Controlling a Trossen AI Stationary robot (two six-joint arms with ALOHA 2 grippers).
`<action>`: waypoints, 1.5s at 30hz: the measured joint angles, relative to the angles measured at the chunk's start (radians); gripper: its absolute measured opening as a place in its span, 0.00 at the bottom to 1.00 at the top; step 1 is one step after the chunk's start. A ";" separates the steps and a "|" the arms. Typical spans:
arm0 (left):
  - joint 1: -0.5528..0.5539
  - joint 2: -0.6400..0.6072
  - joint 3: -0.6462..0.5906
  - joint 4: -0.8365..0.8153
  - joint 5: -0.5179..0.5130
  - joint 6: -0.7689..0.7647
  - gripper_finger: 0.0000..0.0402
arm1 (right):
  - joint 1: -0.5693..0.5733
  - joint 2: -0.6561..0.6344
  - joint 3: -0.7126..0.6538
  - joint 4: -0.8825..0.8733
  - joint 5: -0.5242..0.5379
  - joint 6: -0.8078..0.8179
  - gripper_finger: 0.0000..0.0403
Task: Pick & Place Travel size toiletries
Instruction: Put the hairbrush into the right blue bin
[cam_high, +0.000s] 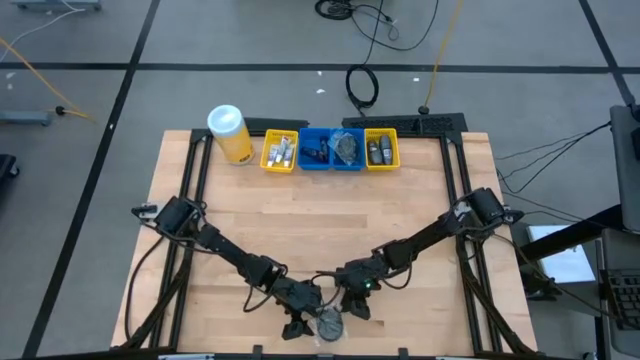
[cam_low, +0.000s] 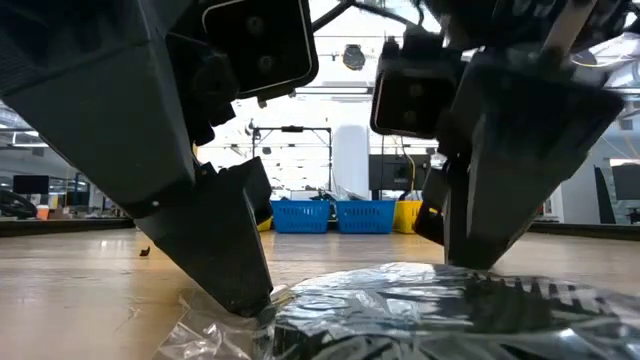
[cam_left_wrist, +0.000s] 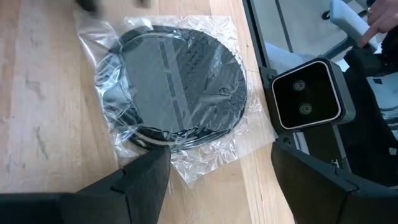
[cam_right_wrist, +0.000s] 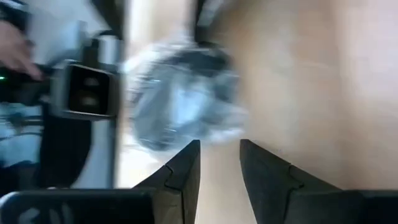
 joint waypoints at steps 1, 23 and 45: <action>0.000 0.000 0.000 0.000 -0.001 0.000 0.71 | -0.008 -0.008 0.000 -0.034 0.004 -0.010 0.26; 0.019 0.002 -0.002 0.020 -0.025 0.064 0.71 | -0.003 -0.012 -0.001 0.110 -0.033 0.080 0.26; 0.002 0.002 0.000 -0.001 -0.069 0.036 0.71 | 0.011 -0.013 0.001 -0.047 -0.061 0.127 0.26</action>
